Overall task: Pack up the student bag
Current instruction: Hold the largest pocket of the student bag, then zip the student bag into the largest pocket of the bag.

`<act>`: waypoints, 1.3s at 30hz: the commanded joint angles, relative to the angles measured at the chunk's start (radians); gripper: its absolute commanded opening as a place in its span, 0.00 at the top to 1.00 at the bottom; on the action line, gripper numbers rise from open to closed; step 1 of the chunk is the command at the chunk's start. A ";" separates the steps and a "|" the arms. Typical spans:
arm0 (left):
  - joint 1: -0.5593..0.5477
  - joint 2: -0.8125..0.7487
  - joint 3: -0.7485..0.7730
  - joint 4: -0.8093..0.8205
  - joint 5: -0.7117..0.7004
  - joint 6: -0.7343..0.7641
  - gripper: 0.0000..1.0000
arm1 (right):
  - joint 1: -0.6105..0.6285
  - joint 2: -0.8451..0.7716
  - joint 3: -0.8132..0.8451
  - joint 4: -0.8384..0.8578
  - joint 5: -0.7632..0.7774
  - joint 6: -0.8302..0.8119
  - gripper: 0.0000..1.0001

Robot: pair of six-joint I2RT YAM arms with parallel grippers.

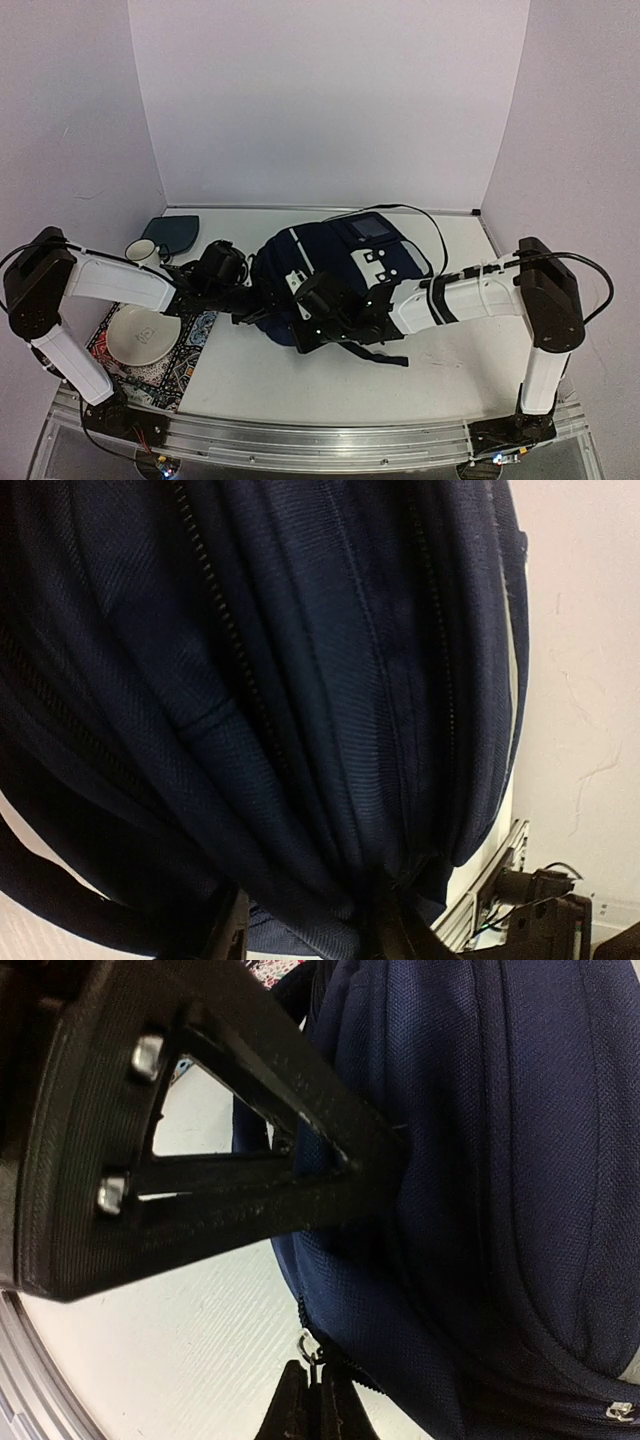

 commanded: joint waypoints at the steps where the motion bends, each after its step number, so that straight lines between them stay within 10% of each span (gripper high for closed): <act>1: -0.022 -0.001 0.034 0.035 -0.006 -0.003 0.84 | 0.008 -0.060 -0.022 0.029 -0.002 0.000 1.00; 4: -0.021 -0.028 0.025 0.030 -0.032 0.007 1.00 | 0.008 -0.086 -0.050 0.007 0.020 0.000 1.00; 27: 0.069 -0.156 0.017 -0.101 0.002 0.108 1.00 | -0.174 -0.550 -0.581 -0.222 0.238 0.018 1.00; 39: -0.005 -0.147 -0.036 -0.061 0.065 0.093 1.00 | -0.242 -0.514 -0.615 -0.116 0.114 0.041 1.00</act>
